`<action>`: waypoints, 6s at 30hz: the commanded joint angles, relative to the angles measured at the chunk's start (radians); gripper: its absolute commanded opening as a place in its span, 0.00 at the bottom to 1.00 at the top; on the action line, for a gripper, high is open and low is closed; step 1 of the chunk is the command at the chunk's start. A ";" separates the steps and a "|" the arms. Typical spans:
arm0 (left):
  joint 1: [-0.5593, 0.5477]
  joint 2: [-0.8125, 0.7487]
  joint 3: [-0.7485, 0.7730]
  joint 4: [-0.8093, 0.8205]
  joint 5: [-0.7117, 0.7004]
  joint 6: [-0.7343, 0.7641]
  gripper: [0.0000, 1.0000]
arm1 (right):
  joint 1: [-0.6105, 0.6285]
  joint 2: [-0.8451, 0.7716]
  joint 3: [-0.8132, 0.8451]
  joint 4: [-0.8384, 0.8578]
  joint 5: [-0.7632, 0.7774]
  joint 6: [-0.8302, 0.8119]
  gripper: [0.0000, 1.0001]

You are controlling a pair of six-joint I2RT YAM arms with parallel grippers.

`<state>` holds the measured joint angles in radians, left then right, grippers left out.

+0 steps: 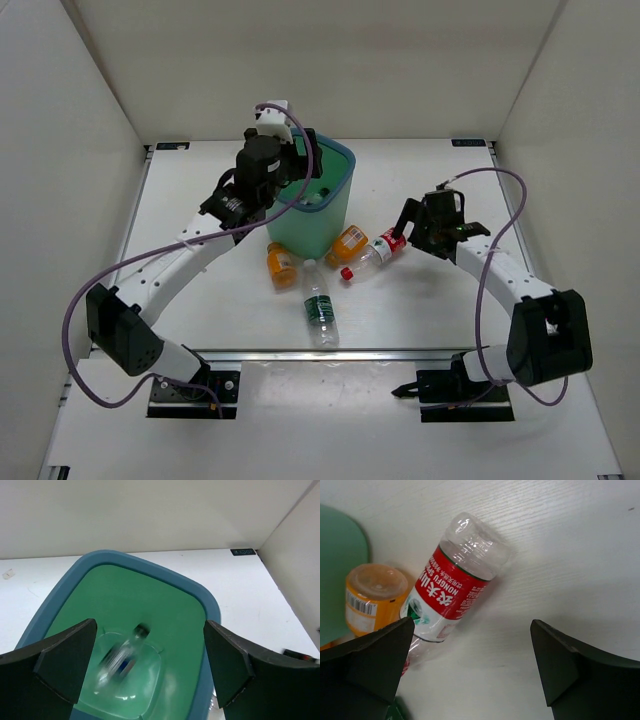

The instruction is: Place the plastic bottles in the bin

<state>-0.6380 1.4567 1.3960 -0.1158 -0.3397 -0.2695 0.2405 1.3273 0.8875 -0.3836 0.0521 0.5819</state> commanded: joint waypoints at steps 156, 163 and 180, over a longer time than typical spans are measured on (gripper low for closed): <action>0.262 -0.677 -0.538 -0.768 0.137 -0.322 0.99 | 0.362 0.325 0.037 0.508 0.202 0.196 0.92; 0.241 -0.688 -0.566 -0.752 0.185 -0.363 0.98 | 0.370 0.305 -0.007 0.520 0.268 0.242 0.48; 0.242 -0.667 -0.647 -0.637 0.281 -0.355 0.99 | 0.244 -0.159 0.248 0.482 0.240 -0.204 0.08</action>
<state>-0.3901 0.7925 0.7647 -0.7990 -0.0917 -0.6212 0.4644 1.1370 0.9833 0.0463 0.3428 0.4973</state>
